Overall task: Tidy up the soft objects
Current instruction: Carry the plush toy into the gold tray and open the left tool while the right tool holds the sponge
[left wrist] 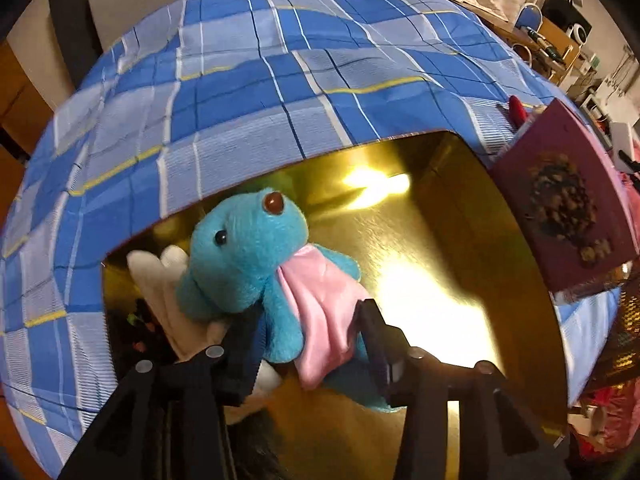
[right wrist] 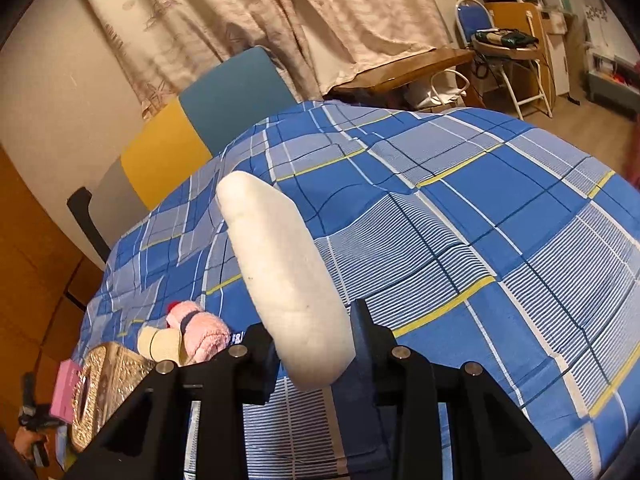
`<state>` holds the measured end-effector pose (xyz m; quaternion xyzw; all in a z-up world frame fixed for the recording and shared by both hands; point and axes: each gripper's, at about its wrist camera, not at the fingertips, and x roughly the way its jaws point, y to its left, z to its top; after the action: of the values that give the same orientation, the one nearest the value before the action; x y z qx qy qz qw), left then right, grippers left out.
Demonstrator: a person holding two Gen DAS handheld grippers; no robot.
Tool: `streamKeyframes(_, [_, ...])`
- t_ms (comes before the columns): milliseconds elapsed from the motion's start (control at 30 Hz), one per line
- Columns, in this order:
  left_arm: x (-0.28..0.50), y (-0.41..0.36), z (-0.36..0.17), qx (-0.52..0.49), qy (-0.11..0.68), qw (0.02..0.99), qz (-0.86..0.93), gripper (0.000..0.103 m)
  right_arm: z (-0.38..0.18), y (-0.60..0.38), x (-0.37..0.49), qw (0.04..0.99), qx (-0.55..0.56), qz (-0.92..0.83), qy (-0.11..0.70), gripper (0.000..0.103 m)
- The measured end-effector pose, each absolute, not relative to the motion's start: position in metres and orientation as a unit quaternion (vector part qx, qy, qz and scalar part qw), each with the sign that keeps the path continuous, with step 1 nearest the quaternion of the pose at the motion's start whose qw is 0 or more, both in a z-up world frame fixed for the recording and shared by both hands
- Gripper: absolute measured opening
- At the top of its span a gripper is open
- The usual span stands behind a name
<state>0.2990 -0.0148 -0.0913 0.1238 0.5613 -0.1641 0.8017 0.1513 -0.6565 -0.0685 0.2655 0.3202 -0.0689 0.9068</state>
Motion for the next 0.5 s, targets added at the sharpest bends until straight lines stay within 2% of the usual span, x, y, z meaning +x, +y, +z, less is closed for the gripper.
streamKeyframes(167, [0.295, -0.011, -0.086, 0.094, 0.551, 0.811, -0.172, 0.051, -0.072, -0.652, 0.146, 0.902, 0.279, -0.072, 0.323, 0.033])
streamKeyframes(233, [0.294, -0.009, -0.087, 0.07, 0.545, 0.812, -0.199, 0.059, -0.07, -0.649, 0.141, 0.901, 0.287, -0.07, 0.317, 0.033])
streamKeyframes(500, [0.291, -0.002, -0.084, 0.053, 0.558, 0.812, -0.162, 0.06, -0.038, -0.614, 0.121, 0.91, 0.268, -0.049, 0.313, 0.033])
